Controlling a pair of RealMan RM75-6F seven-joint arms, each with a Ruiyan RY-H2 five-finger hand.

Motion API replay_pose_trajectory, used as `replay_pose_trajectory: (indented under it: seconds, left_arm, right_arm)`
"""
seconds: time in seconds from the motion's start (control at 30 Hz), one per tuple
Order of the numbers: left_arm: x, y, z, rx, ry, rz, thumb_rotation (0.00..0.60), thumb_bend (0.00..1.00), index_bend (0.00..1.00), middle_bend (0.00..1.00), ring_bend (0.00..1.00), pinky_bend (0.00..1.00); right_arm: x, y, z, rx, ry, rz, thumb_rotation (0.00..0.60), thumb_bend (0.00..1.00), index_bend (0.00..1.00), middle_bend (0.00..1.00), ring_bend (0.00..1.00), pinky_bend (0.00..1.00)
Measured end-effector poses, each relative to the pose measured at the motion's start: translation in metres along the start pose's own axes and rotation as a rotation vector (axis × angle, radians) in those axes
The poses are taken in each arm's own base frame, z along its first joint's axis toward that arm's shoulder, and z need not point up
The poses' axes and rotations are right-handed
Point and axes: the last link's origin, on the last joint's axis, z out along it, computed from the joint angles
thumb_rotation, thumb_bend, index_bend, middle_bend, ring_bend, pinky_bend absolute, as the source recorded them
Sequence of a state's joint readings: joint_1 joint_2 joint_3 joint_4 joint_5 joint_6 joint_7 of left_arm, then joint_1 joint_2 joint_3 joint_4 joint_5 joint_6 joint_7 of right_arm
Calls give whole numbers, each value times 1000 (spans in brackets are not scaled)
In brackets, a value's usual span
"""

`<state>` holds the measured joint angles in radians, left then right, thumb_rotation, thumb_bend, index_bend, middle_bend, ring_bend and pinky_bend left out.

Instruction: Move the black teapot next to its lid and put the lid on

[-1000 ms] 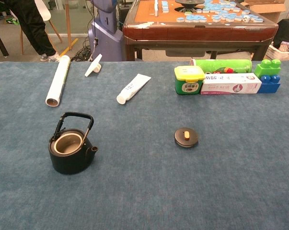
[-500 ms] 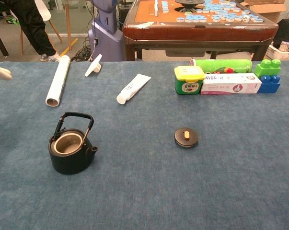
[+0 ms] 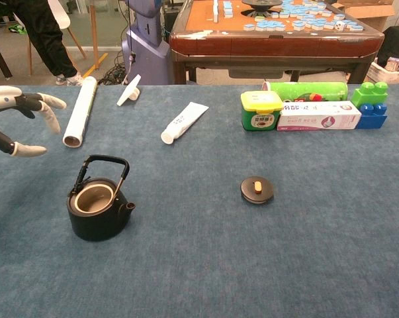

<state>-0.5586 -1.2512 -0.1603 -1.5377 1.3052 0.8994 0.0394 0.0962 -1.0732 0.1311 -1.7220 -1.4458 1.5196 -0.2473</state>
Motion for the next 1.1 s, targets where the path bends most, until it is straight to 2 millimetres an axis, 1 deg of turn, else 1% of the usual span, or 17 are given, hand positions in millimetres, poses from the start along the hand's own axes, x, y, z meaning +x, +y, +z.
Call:
replay_pose_trajectory:
  seconds: [0.03, 0.13, 0.23, 0.33, 0.4, 0.53, 0.63, 0.7, 0.9, 1.1]
  left_arm:
    - [0, 3, 1, -5, -7, 5, 318, 250, 369, 72, 100, 123]
    - [-1, 12, 5, -17, -23, 20, 297, 249, 367, 72, 99, 114]
    - [-4, 21, 10, -29, -37, 33, 301, 249, 367, 72, 99, 112]
    - [-9, 29, 15, -36, -49, 40, 324, 250, 368, 72, 99, 112]
    - [-12, 34, 19, -41, -54, 41, 328, 250, 375, 72, 99, 112]
    - [-16, 43, 26, -47, -59, 47, 324, 250, 384, 72, 99, 112]
    - [-16, 48, 32, -51, -60, 53, 309, 271, 390, 71, 99, 112]
    - [-17, 51, 34, -54, -65, 57, 311, 273, 394, 72, 99, 112]
    - [-21, 53, 39, -46, -87, 73, 300, 274, 408, 72, 99, 112]
    - [-28, 57, 41, -49, -103, 74, 308, 292, 432, 72, 99, 112]
  right_arm:
    - [0, 1, 0, -2, -1, 1, 600, 187, 285, 244, 152, 254]
    - [-1, 3, -2, -7, -5, 3, 600, 188, 286, 244, 151, 254]
    - [-2, 6, -3, -11, -9, 5, 600, 187, 285, 244, 151, 254]
    - [-3, 9, -4, -20, -17, 6, 600, 187, 285, 244, 152, 255]
    - [-3, 11, -5, -24, -18, 7, 600, 187, 285, 244, 151, 254]
    - [-3, 14, -7, -29, -16, 6, 600, 187, 285, 244, 151, 254]
    - [-2, 16, -7, -30, -13, 9, 600, 187, 285, 244, 151, 254]
    - [-3, 17, -8, -32, -13, 10, 600, 187, 285, 244, 151, 255]
    - [-5, 21, -8, -44, -20, 12, 600, 188, 286, 244, 151, 254]
    - [-4, 25, -10, -52, -17, 15, 600, 187, 285, 244, 151, 254]
